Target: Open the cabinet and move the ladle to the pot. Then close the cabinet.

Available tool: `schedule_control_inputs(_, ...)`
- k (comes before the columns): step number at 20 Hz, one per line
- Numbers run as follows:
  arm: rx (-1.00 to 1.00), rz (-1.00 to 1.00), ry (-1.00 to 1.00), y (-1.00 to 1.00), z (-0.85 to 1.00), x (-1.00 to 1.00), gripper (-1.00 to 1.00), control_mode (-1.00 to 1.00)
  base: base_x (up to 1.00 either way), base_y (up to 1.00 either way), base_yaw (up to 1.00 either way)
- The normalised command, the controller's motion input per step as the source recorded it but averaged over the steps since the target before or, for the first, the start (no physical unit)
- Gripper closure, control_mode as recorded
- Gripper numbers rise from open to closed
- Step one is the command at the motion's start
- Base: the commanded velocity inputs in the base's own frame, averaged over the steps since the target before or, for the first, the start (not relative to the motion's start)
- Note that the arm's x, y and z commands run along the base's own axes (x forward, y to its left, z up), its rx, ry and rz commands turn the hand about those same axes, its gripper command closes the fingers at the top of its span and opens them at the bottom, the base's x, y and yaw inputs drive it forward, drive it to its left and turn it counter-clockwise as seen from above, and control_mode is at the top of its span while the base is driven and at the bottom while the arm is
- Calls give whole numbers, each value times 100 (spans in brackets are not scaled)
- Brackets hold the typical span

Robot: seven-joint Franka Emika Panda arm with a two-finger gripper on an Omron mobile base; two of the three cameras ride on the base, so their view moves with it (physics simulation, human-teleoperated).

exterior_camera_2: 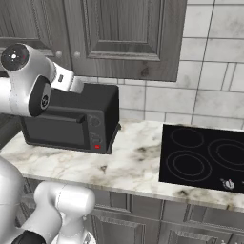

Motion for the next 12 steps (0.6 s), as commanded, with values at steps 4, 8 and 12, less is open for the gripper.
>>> schedule_control_inputs(4, 0, -1, -1, 0, 33, 5, -100, -100, 0, 0, 0)
schedule_control_inputs(8, 0, -3, -1, 2, 25, 2, -100, -100, 0, 0, 0)
schedule_control_inputs(12, 0, -3, -7, 8, 11, 4, -100, -100, 0, 0, 0)
